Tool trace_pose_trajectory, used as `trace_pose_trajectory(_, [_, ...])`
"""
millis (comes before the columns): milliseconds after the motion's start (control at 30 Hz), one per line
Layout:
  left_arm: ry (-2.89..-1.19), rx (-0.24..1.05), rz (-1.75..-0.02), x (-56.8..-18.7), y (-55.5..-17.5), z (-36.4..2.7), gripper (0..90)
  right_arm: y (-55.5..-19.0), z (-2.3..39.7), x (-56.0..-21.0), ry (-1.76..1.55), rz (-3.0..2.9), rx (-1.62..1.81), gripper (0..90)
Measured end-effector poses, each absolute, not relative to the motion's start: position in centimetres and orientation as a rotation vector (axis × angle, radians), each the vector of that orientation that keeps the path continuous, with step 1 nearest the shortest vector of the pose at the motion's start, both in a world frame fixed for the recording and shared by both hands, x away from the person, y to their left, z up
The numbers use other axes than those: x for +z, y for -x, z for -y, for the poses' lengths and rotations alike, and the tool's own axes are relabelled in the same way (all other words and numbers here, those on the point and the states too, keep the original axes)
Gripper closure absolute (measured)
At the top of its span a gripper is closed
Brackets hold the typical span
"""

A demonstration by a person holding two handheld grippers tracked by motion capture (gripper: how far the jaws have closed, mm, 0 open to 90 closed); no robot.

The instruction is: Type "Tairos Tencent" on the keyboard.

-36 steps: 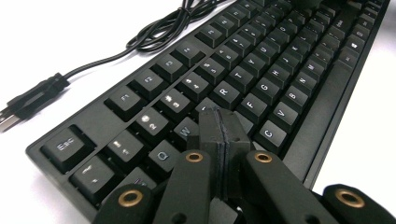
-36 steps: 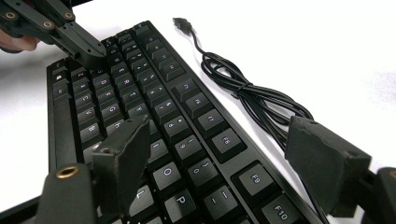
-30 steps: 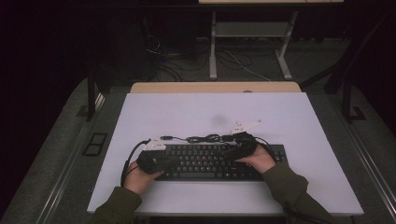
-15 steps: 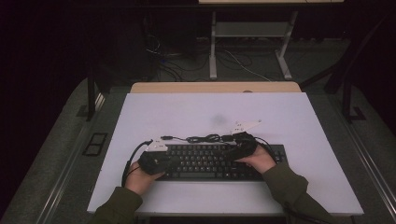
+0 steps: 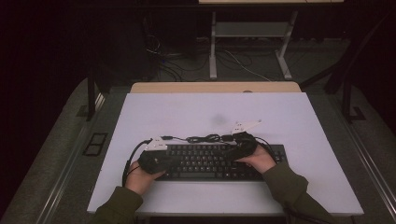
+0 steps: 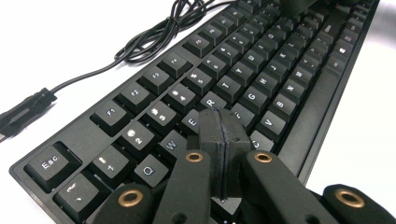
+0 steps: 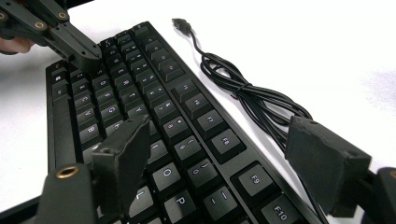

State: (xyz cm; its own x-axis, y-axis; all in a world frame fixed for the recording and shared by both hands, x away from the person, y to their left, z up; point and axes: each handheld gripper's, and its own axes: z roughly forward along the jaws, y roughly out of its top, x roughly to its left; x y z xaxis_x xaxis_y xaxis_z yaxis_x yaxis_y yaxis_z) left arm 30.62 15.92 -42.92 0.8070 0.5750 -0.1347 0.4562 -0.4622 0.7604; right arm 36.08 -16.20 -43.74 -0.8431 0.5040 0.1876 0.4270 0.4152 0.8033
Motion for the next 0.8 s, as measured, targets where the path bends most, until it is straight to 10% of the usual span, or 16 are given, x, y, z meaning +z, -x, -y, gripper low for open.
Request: trace_pose_trajectory(800, [-2.129,0.112,-0.691,-42.6,-29.8,-14.8,89.2,-36.1,16.3,-43.8,-0.846,-2.570,1.422,21.9])
